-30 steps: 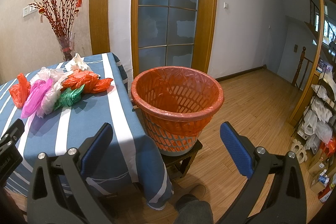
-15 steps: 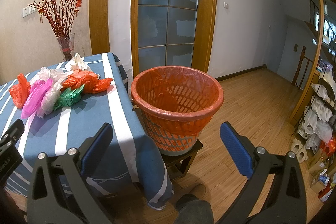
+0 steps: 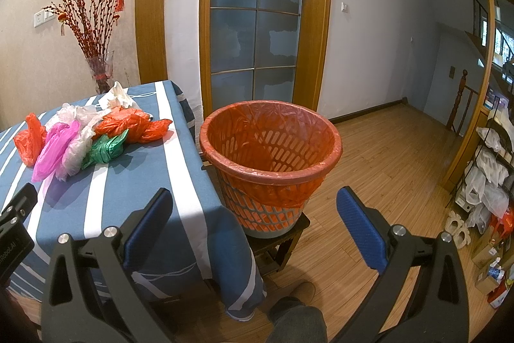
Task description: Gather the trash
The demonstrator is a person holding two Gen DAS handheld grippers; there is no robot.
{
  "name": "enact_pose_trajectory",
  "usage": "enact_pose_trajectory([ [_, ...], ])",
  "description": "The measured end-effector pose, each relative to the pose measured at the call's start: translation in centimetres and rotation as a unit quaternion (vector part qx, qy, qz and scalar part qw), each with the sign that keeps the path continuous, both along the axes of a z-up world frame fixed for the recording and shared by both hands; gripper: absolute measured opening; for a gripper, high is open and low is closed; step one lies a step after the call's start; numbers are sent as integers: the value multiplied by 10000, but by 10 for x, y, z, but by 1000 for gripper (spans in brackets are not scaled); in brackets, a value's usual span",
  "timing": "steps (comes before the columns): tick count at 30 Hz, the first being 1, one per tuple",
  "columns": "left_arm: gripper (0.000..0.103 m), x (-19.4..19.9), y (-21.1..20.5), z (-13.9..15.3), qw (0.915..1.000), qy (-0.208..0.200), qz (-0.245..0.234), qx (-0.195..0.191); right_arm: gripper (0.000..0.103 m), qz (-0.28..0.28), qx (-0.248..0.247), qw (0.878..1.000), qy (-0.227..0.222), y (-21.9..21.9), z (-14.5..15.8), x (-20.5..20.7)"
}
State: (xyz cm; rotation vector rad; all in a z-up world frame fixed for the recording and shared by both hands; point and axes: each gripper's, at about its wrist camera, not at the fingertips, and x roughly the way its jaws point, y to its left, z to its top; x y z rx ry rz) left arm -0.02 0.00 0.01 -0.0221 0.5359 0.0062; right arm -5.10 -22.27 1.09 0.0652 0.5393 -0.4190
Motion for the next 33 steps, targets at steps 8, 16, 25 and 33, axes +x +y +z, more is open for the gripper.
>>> enact_pose_trajectory([
  [8, 101, 0, 0, 0, 10000, 4, 0, -2, 99, -3, 6, 10000, 2, 0, 0, 0],
  [16, 101, 0, 0, 0, 10000, 10, 4, -7, 99, -3, 12, 10000, 6, -1, -1, 0],
  [25, 101, 3, -1, -5, 9999, 87, 55, -46, 99, 36, 17, 10000, 2, 0, -2, 4],
  [33, 101, 18, 30, -4, 9986, 181, 468, -190, 99, 415, 82, 9991, -95, 4, 3, 26],
])
